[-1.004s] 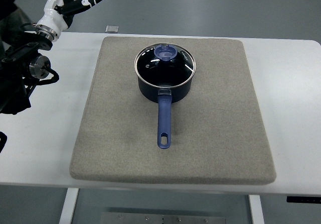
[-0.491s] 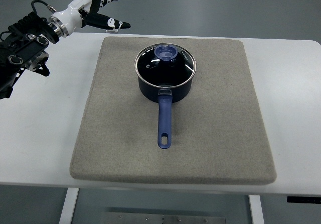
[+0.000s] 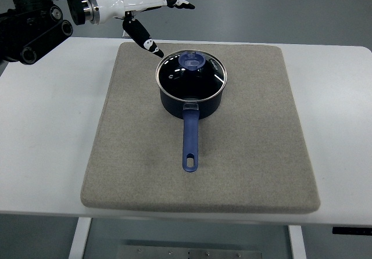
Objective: Open pot lid and place left with left hand
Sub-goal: 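Lower the left hand onto the blue lid knob and close fingers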
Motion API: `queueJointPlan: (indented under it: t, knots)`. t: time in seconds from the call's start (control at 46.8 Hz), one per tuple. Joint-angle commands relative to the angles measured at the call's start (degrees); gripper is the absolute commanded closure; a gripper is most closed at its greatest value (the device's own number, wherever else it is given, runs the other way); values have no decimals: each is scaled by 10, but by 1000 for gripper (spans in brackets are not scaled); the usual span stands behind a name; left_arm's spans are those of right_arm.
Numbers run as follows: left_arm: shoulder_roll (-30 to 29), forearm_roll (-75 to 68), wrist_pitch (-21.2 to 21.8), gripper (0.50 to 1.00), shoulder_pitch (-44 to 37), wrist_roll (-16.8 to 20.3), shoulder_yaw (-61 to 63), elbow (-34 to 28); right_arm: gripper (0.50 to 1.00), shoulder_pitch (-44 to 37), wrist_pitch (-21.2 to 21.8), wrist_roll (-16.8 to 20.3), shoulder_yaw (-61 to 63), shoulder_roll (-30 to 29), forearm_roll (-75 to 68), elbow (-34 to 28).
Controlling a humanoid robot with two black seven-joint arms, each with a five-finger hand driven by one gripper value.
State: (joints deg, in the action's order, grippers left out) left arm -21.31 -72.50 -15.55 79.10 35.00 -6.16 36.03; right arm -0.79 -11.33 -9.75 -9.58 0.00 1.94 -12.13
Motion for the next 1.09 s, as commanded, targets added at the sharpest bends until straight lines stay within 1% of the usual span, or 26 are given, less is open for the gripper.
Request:
queueJointPlan:
  t: [0.0, 0.128, 0.278, 0.427, 0.513, 0.812, 0.897, 0.983, 1.068]
  knots:
    - [13, -35, -1, 508, 11, 0, 23, -1, 583, 0, 0, 0, 0, 0, 0, 0]
    - [48, -64, -1, 508, 19, 0, 58, -9, 583, 0, 1, 0, 0, 0, 0, 0]
    - [70, -65, -1, 510, 43, 0, 89, -25, 583, 0, 0, 0, 0, 0, 0, 0]
    - [106, -68, -1, 510, 44, 0, 91, -66, 583, 0, 0, 0, 0, 0, 0, 0]
    - [121, -69, -1, 512, 44, 0, 90, -79, 583, 0, 1, 0, 0, 0, 0, 0]
    - [127, -77, -1, 519, 44, 0, 91, -84, 583, 0, 0, -1, 0, 0, 0, 0]
    - [127, -77, -2, 536, 43, 0, 91, -84, 583, 0, 1, 0, 0, 0, 0, 0]
    - [127, -77, -2, 570, 44, 0, 104, -84, 583, 0, 0, 0, 0, 0, 0, 0]
    - [128, -77, -2, 632, 44, 0, 124, -84, 583, 0, 1, 0, 0, 0, 0, 0]
